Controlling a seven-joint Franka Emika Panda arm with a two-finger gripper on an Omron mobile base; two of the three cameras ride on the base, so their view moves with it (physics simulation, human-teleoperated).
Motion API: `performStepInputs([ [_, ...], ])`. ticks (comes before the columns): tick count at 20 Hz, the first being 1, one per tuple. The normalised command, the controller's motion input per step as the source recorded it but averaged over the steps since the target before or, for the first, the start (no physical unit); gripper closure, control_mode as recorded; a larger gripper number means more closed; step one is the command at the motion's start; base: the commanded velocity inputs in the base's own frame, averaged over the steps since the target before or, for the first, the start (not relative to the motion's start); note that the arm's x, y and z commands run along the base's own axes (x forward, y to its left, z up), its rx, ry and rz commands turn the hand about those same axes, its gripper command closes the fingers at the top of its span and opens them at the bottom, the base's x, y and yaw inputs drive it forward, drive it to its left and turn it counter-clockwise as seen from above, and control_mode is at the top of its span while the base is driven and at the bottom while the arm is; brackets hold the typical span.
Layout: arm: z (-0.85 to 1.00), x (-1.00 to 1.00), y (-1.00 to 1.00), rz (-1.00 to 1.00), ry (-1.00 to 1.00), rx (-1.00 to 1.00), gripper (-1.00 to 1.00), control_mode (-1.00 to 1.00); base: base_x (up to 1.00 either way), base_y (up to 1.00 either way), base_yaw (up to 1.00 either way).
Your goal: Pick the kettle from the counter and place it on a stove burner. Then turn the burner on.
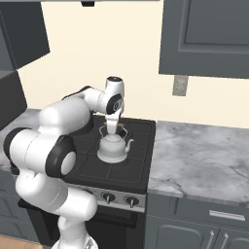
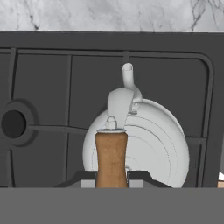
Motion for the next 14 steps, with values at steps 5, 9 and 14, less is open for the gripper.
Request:
performStepInputs([
  [5, -0.07, 0.15, 0.00, 0.00, -0.02, 0.00, 1.00, -1.00, 0.00, 0.00, 0.00],
  [9, -0.04, 0.17, -0.07, 0.00, 0.00, 0.00, 1.00, -1.00, 0.00, 0.00, 0.00],
  [14, -0.03, 0.12, -0.08, 0.00, 0.00, 0.00, 1.00, -1.00, 0.00, 0.00, 0.00],
])
